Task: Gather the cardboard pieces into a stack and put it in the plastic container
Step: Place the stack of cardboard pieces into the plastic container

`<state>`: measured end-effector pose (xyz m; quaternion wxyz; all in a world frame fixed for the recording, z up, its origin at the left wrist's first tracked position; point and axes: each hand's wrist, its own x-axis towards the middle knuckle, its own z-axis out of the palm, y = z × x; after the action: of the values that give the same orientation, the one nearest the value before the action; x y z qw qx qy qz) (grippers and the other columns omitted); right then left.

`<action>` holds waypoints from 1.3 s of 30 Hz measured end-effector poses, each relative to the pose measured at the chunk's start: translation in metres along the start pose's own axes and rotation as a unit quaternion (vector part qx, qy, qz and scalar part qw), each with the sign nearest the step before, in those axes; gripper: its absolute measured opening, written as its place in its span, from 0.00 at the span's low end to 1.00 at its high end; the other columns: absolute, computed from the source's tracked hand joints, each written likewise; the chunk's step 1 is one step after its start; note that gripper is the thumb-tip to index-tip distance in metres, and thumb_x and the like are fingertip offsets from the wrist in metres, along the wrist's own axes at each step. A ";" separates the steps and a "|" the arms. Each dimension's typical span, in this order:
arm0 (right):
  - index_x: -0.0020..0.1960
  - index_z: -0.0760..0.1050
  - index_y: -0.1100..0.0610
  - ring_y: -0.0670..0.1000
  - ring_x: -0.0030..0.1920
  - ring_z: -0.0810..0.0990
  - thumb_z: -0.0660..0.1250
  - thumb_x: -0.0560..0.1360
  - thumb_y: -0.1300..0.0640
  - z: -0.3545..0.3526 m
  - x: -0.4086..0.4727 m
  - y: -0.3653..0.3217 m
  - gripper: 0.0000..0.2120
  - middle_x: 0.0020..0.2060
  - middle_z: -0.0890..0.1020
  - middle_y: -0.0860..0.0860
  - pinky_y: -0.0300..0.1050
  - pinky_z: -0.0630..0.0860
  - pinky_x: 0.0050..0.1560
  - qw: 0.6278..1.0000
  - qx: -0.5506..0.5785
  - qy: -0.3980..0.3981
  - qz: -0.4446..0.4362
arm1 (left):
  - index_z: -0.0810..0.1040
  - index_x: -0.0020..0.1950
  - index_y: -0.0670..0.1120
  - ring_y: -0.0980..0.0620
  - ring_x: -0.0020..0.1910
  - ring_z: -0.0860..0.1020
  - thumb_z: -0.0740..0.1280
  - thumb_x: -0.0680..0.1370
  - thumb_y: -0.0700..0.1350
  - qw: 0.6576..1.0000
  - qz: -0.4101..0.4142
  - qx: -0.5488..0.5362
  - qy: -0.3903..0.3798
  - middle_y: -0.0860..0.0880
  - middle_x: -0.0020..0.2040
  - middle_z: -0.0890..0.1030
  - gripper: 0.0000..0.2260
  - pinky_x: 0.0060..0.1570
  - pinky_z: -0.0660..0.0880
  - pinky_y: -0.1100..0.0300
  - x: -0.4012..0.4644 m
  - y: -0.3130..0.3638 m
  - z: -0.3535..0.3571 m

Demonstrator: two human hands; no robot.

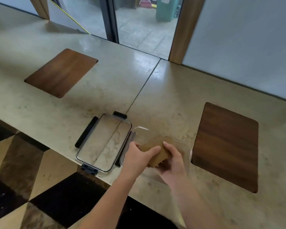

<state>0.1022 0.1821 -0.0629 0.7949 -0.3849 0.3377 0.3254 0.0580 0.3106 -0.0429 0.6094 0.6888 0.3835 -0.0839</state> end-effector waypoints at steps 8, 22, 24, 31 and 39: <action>0.66 0.76 0.61 0.61 0.54 0.84 0.83 0.60 0.56 0.021 0.030 -0.007 0.36 0.52 0.86 0.61 0.55 0.85 0.49 0.991 -0.122 0.011 0.058 | 0.78 0.45 0.48 0.54 0.35 0.82 0.63 0.75 0.73 0.919 0.019 0.389 -0.062 0.51 0.39 0.83 0.27 0.34 0.80 0.59 0.030 0.014 -0.026; 0.71 0.69 0.60 0.60 0.59 0.82 0.82 0.66 0.58 0.058 0.065 0.011 0.38 0.61 0.81 0.61 0.50 0.79 0.41 0.971 -0.225 0.049 0.064 | 0.74 0.72 0.46 0.49 0.61 0.77 0.68 0.82 0.60 0.881 0.159 0.428 0.121 0.47 0.64 0.78 0.25 0.60 0.76 0.58 0.029 -0.009 -0.035; 0.68 0.67 0.57 0.57 0.54 0.82 0.82 0.67 0.57 0.063 0.066 0.016 0.35 0.58 0.81 0.59 0.48 0.78 0.39 0.968 -0.237 0.057 0.055 | 0.74 0.72 0.45 0.49 0.60 0.77 0.67 0.83 0.57 0.903 0.145 0.391 0.108 0.47 0.63 0.78 0.23 0.59 0.76 0.59 0.032 -0.012 -0.035; 0.69 0.70 0.58 0.62 0.61 0.80 0.80 0.67 0.53 0.065 0.072 0.027 0.35 0.66 0.76 0.59 0.62 0.81 0.59 0.929 -0.360 0.082 0.019 | 0.75 0.68 0.47 0.50 0.51 0.79 0.65 0.84 0.51 0.908 0.161 0.372 0.111 0.49 0.56 0.77 0.14 0.52 0.81 0.52 0.033 -0.019 -0.027; 0.64 0.73 0.61 0.59 0.59 0.82 0.81 0.69 0.55 0.060 0.060 0.025 0.29 0.62 0.81 0.60 0.55 0.82 0.58 0.942 -0.326 0.079 -0.009 | 0.72 0.69 0.46 0.47 0.58 0.76 0.65 0.83 0.51 0.865 0.184 0.453 0.110 0.46 0.62 0.76 0.16 0.58 0.76 0.54 0.032 -0.012 -0.024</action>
<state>0.1332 0.2602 -0.0911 0.5996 -0.6502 0.2720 0.3792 0.0640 0.3455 -0.0645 0.1887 0.9519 0.2343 -0.0579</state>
